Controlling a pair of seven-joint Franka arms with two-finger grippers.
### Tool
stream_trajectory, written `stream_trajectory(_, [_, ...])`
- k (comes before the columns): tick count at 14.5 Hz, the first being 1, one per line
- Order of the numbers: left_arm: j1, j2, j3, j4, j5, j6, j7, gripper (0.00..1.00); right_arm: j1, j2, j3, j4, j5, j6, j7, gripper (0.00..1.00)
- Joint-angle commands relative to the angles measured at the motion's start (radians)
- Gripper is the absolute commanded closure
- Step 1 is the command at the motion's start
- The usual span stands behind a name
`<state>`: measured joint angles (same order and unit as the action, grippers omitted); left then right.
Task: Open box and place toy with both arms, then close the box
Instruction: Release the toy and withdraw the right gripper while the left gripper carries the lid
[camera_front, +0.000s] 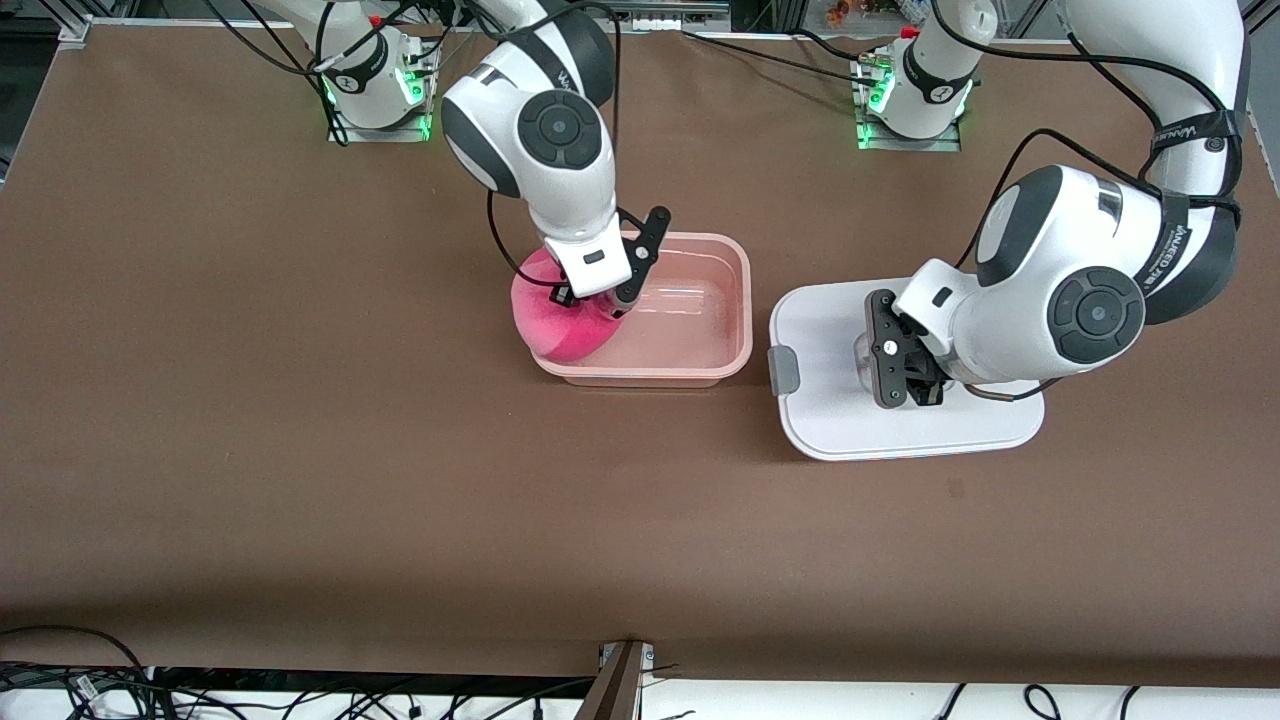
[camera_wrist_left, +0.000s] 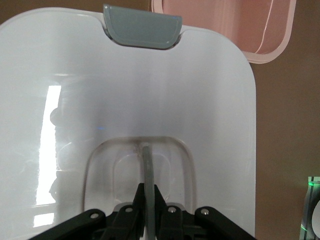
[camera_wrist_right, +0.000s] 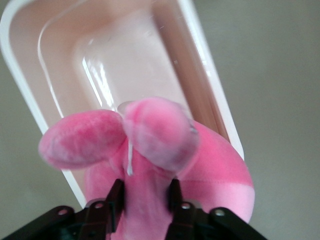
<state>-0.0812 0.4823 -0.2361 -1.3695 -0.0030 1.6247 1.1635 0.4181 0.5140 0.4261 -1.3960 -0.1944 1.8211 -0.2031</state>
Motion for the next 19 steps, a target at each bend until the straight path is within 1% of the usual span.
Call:
stream_trajectory(1, [0.001, -0.005, -0.014, 0.010, 0.008, -0.016, -0.016, 1.00, 0.016, -0.021, -0.001, 0.095, -0.008, -0.051, 0.274, 0.00])
stream_trajectory(3, [-0.005, -0.007, -0.017, 0.010, 0.009, -0.016, -0.045, 1.00, 0.007, -0.051, -0.007, 0.129, -0.010, -0.104, 0.393, 0.00])
stream_trajectory(4, [-0.018, -0.008, -0.017, 0.010, 0.006, -0.017, -0.057, 1.00, -0.007, -0.057, -0.018, 0.138, -0.010, -0.138, 0.398, 0.00])
stream_trajectory(6, [-0.058, -0.013, -0.019, 0.012, 0.005, -0.019, -0.059, 1.00, -0.085, -0.097, -0.044, 0.144, -0.005, -0.180, 0.398, 0.00])
stream_trajectory(7, [-0.081, -0.013, -0.020, 0.012, 0.000, -0.019, -0.056, 1.00, -0.125, -0.104, -0.046, 0.144, 0.013, -0.187, 0.398, 0.00])
stream_trajectory(9, [-0.110, -0.011, -0.048, 0.010, -0.044, -0.016, -0.059, 1.00, -0.214, -0.118, -0.055, 0.144, 0.074, -0.213, 0.398, 0.00])
stream_trajectory(10, [-0.133, -0.005, -0.060, 0.010, -0.070, -0.016, -0.070, 1.00, -0.247, -0.121, -0.073, 0.144, 0.102, -0.235, 0.398, 0.00])
stream_trajectory(12, [-0.199, 0.005, -0.060, 0.009, -0.113, -0.011, -0.152, 1.00, -0.278, -0.124, -0.134, 0.144, 0.113, -0.249, 0.396, 0.00])
stream_trajectory(13, [-0.241, 0.025, -0.060, 0.010, -0.115, 0.009, -0.177, 1.00, -0.285, -0.132, -0.176, 0.144, 0.115, -0.250, 0.392, 0.00])
stream_trajectory(14, [-0.294, 0.039, -0.060, 0.010, -0.115, 0.061, -0.203, 1.00, -0.289, -0.132, -0.206, 0.144, 0.119, -0.261, 0.389, 0.00])
stream_trajectory(16, [-0.380, 0.082, -0.060, 0.009, -0.104, 0.156, -0.278, 1.00, -0.292, -0.143, -0.262, 0.147, 0.116, -0.330, 0.389, 0.00])
stream_trajectory(19, [-0.480, 0.131, -0.051, 0.009, -0.097, 0.277, -0.312, 1.00, -0.298, -0.147, -0.340, 0.202, 0.115, -0.410, 0.392, 0.00])
